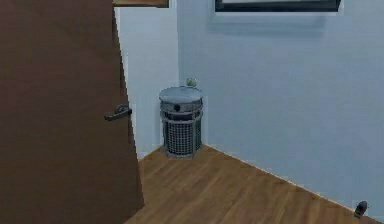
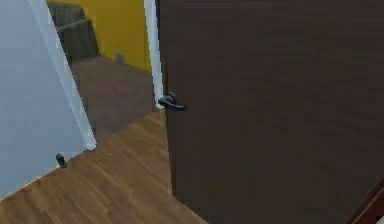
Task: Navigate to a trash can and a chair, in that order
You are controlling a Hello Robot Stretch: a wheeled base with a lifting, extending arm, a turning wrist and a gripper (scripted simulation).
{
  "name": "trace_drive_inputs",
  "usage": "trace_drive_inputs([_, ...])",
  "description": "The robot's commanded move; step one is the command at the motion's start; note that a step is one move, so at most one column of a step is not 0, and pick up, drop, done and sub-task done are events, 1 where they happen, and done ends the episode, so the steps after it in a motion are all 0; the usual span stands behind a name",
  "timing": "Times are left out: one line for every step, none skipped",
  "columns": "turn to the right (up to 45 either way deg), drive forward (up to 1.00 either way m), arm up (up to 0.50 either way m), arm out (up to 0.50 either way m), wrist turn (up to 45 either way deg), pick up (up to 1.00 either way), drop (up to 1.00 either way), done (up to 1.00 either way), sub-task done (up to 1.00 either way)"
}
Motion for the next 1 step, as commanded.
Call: trace_drive_inputs([0.0,0.95,0.00,0.00,0.0,0.00,0.00,0.00,0.00])
